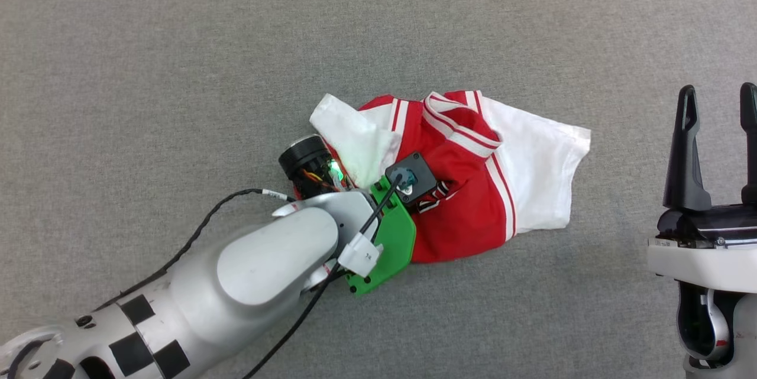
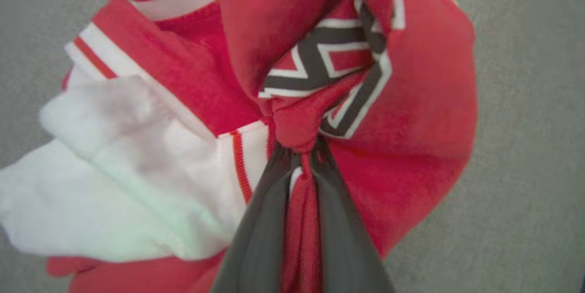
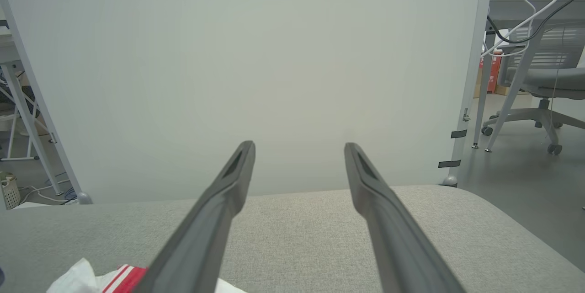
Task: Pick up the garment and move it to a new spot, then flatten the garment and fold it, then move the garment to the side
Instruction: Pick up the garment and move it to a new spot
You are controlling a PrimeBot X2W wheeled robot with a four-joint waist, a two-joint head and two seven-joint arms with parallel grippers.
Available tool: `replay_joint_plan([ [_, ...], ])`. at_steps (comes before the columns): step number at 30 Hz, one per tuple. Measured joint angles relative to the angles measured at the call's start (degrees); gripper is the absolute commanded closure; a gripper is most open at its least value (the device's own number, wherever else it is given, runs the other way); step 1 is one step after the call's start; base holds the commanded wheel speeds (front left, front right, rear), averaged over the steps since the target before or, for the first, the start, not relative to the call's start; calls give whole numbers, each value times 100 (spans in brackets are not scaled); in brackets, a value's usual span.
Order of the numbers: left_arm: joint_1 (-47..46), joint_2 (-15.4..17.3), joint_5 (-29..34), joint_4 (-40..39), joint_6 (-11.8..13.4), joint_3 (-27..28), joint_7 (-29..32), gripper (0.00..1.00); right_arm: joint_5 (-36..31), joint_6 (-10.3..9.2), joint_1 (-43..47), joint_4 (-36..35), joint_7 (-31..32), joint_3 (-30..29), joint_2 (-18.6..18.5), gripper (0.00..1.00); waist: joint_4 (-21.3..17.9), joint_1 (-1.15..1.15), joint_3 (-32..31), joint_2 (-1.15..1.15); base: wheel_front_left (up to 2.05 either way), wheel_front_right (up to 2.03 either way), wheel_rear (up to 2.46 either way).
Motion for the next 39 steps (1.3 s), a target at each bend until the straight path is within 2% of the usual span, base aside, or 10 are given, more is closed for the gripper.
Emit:
replay_joint_plan([
  [4, 120, -63, 65, 132, 1, 57, -165, 100, 1, 0, -14, 36, 0, -14, 0, 0, 12, 0, -11, 0, 0, 0, 0],
  [5, 120, -86, 3, 224, 1, 52, -322, 26, 1, 0, -14, 48, 0, -30, 1, 0, 25, 0, -25, 0, 0, 0, 0],
  [6, 108, -111, -42, 338, 1, 40, -549, 0, 0, 0, -13, 59, 0, -49, 1, 0, 42, 0, -45, 0, 0, 0, 0],
  [12, 4, -276, -113, 870, 40, 366, -2124, 0, -3, 0, 49, 132, 0, -79, 1, 0, 162, 0, -255, 0, 0, 0, 0],
  [15, 21, -294, -92, 965, 276, 602, -2796, 0, -3, 0, 147, 176, 0, -88, 1, 0, 226, 0, -408, 0, 0, 0, 0],
  [19, 146, -248, 14, 929, 872, 954, -3334, 0, -3, 0, 315, 249, 0, -122, 0, 0, 336, 0, -627, 0, 0, 0, 0],
  [23, 596, -63, 190, 535, 1539, 1558, -3449, 0, -3, 0, 459, 304, 0, -152, 0, 0, 469, 0, -827, 0, 0, 0, 0],
  [30, 1972, 249, 1062, -910, 2579, 3421, -3451, 0, -2, 0, 594, 426, 0, -158, 1, 0, 694, 0, -1082, 0, 0, 0, 0],
  [36, 3323, 212, 1680, -1556, 2874, 4678, -3451, 0, -2, 0, 700, 524, 0, -165, 1, 0, 780, 0, -1276, 0, 0, 0, 0],
  [39, 3897, 75, 1897, -1741, 2843, 5163, -3451, 0, -3, 0, 771, 591, 0, -182, 1, 0, 800, 0, -1364, 0, 0, 0, 0],
])
